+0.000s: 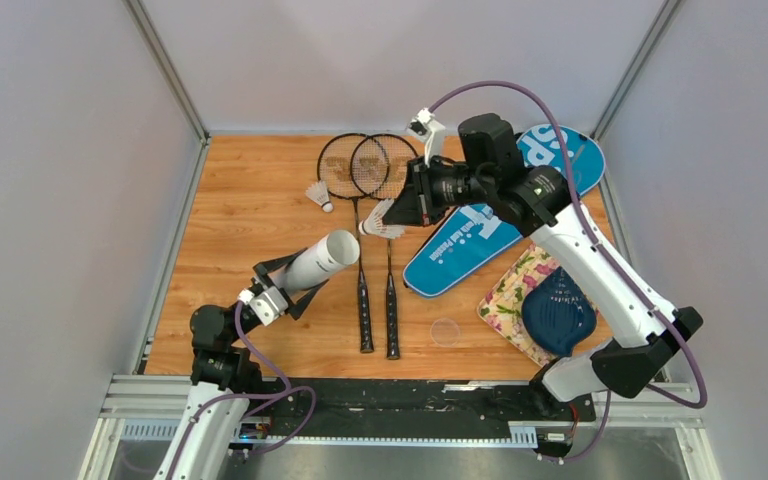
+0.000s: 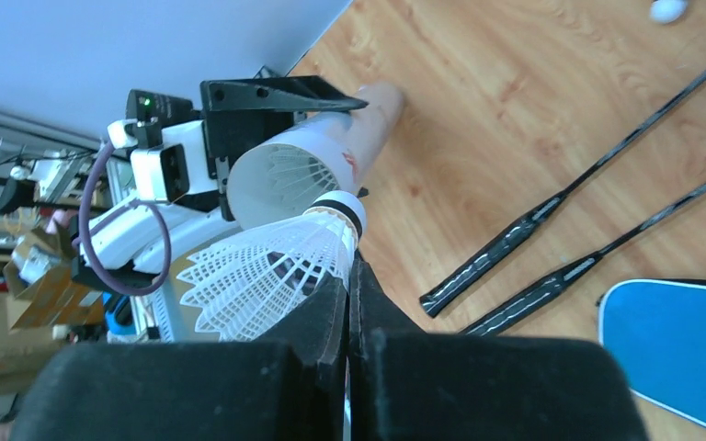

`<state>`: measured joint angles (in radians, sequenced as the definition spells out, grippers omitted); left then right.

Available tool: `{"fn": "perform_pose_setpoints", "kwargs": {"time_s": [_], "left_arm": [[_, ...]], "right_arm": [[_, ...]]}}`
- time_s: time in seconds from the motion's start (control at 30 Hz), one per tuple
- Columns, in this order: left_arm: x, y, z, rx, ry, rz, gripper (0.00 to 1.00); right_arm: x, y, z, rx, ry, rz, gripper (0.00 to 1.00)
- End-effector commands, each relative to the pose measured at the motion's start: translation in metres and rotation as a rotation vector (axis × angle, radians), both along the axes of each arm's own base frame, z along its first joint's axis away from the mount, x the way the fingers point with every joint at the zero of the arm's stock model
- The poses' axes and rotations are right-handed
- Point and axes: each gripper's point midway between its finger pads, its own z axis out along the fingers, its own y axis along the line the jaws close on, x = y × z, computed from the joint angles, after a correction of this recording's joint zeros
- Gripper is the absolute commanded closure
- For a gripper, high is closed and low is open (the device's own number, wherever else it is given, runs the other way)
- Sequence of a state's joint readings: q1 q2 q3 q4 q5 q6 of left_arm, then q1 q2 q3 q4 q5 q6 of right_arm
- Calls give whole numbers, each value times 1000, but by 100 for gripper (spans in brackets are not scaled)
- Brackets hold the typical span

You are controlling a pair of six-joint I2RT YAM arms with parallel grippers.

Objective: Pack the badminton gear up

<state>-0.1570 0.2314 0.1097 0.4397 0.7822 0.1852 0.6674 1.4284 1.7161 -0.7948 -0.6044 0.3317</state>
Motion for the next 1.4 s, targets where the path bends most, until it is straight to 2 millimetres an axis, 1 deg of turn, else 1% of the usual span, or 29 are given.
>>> {"fn": "perform_pose_setpoints", "kwargs": {"time_s": [0.0, 0.13, 0.2, 0.23, 0.27, 0.33, 0.37, 0.4, 0.47, 0.5, 0.57, 0.63, 0.67, 0.73, 0.83, 0.87, 0.9, 0.93, 0.97, 1.1, 1.13, 1.17, 1.23, 1.27, 1.3, 1.33, 1.37], "left_arm": [[-8, -10, -28, -13, 157, -78, 90], [-7, -10, -28, -14, 160, -75, 90], [-8, -10, -28, -14, 158, -77, 90], [-7, -10, -28, -14, 158, -75, 90], [-8, -10, -28, -14, 158, -77, 90], [-8, -10, -27, -15, 154, -77, 91], [-8, -10, -27, -15, 154, -76, 91], [-8, -10, -27, -15, 154, -76, 91], [-7, -10, -27, -17, 152, -71, 91], [-7, -9, -27, -17, 154, -70, 91], [-7, -9, -26, -16, 148, -64, 91], [-6, -8, -26, -17, 148, -55, 91], [-6, -8, -26, -17, 145, -55, 91], [-6, -8, -27, -17, 150, -55, 91], [-5, -7, -26, -15, 143, -50, 91], [-5, -7, -26, -16, 143, -47, 91], [-5, -7, -25, -16, 141, -45, 91], [-5, -6, -25, -16, 141, -44, 91], [-4, -6, -25, -16, 138, -42, 91], [-3, -5, -25, -18, 138, -31, 91], [-3, -5, -24, -19, 134, -28, 92], [-3, -5, -24, -20, 134, -28, 92], [-3, -4, -23, -24, 132, -25, 92], [-3, -4, -22, -26, 129, -22, 92], [-3, -4, -21, -28, 127, -21, 92], [-1, -2, -21, -31, 127, -11, 92], [-1, -2, -20, -34, 126, -5, 92]], "right_arm": [[-29, 12, 18, 9, 12, 85, 100], [-36, 25, 15, -1, 10, 115, 100], [-40, 33, 9, -16, 25, 132, 100], [-40, 35, 11, -17, 19, 132, 100], [-40, 40, 6, -32, 22, 140, 100], [-34, 42, 1, -63, 7, 102, 100], [-34, 45, 4, -63, -3, 99, 98], [-30, 48, 0, -74, -3, 87, 96], [-27, 53, 2, -77, -21, 73, 94], [-21, 56, -4, -102, -32, 45, 93], [-22, 61, -7, -123, -45, 42, 90], [-18, 62, -12, -150, -54, 24, 88], [-18, 63, -13, -154, -60, 23, 81], [-17, 61, -15, -166, -69, 8, 77], [-14, 55, -21, -194, -81, -17, 65], [-15, 51, -19, -192, -92, -26, 60], [-14, 49, -19, -196, -96, -33, 58], [-14, 48, -23, -202, -95, -35, 57], [-15, 46, -20, -197, -100, -38, 56], [-16, 40, -25, -215, -106, -47, 55], [-15, 39, -26, -217, -109, -51, 54], [-15, 39, -31, -226, -106, -52, 53], [-12, 43, -32, -214, -103, -66, 53], [-17, 49, -34, -210, -101, -52, 53], [-17, 55, -33, -198, -108, -52, 53], [-18, 61, -36, -204, -110, -52, 53], [-24, 68, -38, -210, -118, -44, 54]]}}
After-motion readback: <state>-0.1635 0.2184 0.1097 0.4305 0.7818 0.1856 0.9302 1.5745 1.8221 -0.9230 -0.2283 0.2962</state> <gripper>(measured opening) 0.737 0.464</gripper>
